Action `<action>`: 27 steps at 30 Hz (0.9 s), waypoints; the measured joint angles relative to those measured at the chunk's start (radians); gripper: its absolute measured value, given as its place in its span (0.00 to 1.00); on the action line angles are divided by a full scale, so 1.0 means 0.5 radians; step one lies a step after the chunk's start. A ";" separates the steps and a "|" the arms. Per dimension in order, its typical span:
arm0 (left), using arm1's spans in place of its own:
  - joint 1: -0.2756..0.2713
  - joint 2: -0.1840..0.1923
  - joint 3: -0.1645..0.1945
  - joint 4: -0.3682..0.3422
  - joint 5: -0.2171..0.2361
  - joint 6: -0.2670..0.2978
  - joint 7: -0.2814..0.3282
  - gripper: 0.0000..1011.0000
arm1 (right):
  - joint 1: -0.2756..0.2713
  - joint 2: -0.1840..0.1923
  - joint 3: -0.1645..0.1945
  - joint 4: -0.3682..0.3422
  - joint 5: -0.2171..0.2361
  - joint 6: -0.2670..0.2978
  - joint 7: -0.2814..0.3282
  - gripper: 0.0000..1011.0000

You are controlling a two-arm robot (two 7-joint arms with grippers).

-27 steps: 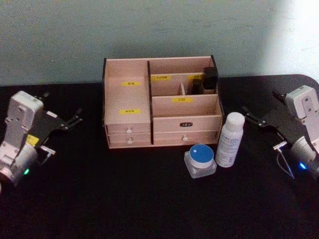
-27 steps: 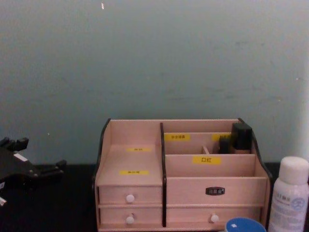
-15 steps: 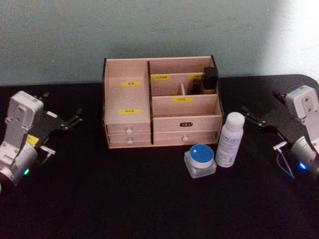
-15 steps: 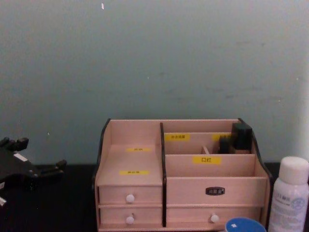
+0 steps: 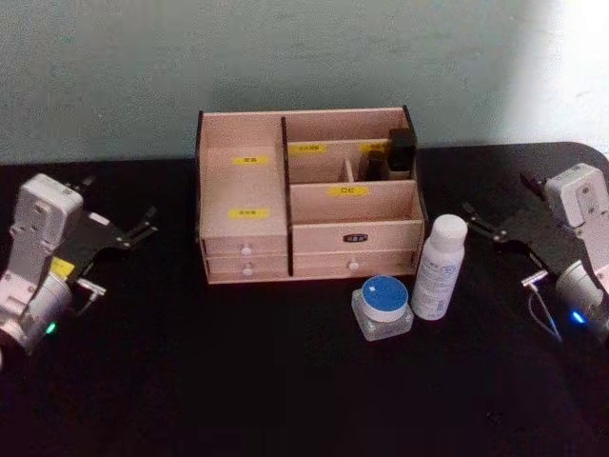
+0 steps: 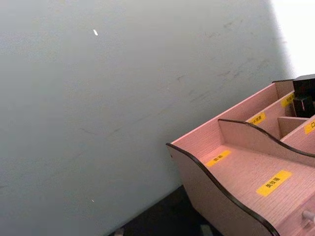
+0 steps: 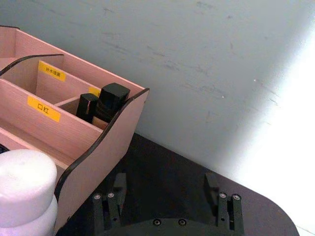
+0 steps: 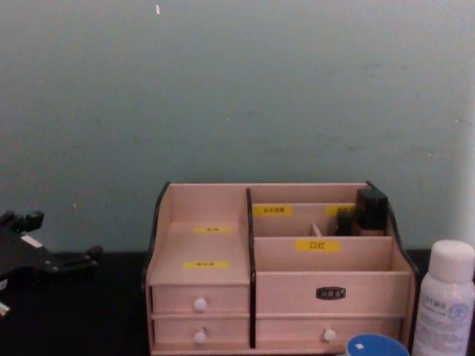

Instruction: Pick up the facial cleanser and watermelon frost from the table and place them into the tiered storage box.

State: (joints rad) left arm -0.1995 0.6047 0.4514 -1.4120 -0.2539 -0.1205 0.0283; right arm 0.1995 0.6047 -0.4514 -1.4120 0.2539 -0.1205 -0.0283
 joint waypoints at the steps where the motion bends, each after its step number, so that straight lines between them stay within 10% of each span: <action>1: 0.000 0.000 0.000 0.000 0.000 0.000 0.000 0.99 | 0.000 0.000 0.000 0.000 0.000 0.000 0.000 0.99; 27: 0.000 0.000 0.000 0.000 0.000 0.000 0.000 0.99 | 0.000 0.000 0.000 0.000 0.000 0.000 0.000 0.99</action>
State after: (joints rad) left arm -0.1995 0.6047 0.4514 -1.4120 -0.2540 -0.1205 0.0283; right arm 0.1995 0.6047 -0.4514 -1.4120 0.2539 -0.1205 -0.0283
